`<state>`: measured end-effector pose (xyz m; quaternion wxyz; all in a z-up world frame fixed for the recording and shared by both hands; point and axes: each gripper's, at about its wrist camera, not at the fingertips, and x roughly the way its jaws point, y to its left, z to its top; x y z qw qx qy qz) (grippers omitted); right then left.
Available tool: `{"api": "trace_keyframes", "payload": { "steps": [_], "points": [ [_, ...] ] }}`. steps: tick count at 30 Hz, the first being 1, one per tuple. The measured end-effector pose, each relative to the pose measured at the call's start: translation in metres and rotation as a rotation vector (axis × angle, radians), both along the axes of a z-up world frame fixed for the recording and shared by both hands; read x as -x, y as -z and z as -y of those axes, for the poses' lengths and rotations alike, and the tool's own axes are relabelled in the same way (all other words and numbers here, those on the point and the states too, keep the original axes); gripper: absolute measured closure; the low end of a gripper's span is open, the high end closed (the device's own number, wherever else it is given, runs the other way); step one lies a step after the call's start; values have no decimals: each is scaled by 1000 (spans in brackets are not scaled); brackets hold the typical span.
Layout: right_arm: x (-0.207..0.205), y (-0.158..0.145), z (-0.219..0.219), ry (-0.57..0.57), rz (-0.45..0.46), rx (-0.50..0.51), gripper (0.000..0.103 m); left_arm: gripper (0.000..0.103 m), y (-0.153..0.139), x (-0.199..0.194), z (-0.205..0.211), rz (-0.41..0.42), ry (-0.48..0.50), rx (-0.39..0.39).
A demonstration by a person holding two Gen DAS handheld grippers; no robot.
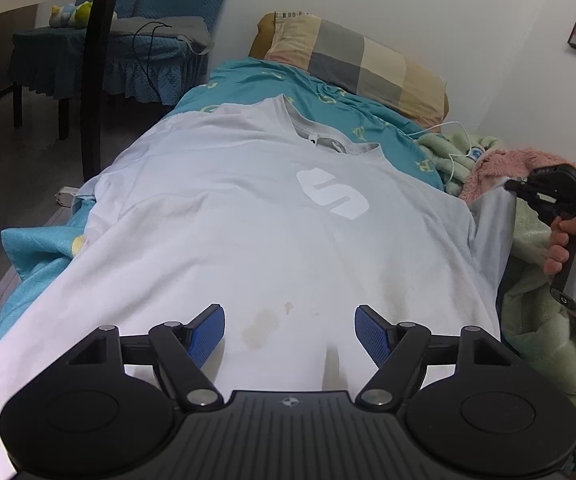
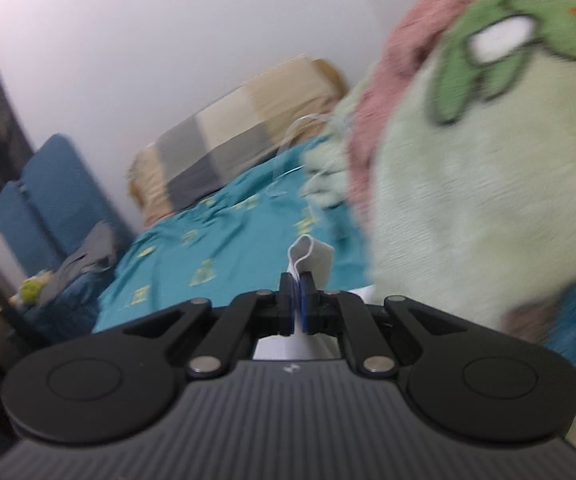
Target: Fold clothes
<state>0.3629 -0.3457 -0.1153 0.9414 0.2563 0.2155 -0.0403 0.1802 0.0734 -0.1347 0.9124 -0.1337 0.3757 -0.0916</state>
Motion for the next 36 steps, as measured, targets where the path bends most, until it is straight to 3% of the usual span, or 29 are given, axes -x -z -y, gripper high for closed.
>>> {"api": "trace_keyframes", "payload": {
  "steps": [7, 8, 9, 11, 15, 20, 23, 29, 31, 32, 33, 36],
  "points": [
    [2, -7, -60, -249, -6, -26, 91, 29, 0, -1, -8, 8, -33, -5],
    [2, -8, -68, -284, -6, -30, 82, 29, -1, -1, -8, 8, -36, -5],
    [3, -9, -75, -318, -7, -34, 64, 29, -1, -1, -9, 7, -38, -4],
    [9, -12, -81, -364, 4, -48, 42, 29, -1, -1, -10, 7, -39, 1],
    [36, -9, -44, -305, -11, -81, 37, 29, -3, 1, -8, 11, -28, 16],
    [43, 16, -20, -257, -125, 10, 37, 29, -6, 6, -4, 17, -11, 15],
    [31, 43, -16, -227, -214, 1, 37, 29, -4, 7, -1, 14, -4, 9],
    [20, 66, -30, -278, -182, 111, 38, 29, 1, 4, 1, 9, -7, -14],
    [22, 69, -33, -308, -162, 113, 63, 29, 2, 1, -1, 2, -10, -9],
    [25, 67, -37, -321, -152, 126, 88, 29, 3, 1, -2, 2, -12, -4],
    [30, 60, -43, -333, -135, 150, 94, 29, 3, 0, -3, 2, -14, 1],
    [47, 32, -69, -364, -64, 230, 96, 30, 1, -1, -6, 8, -22, 23]
  ]
}}
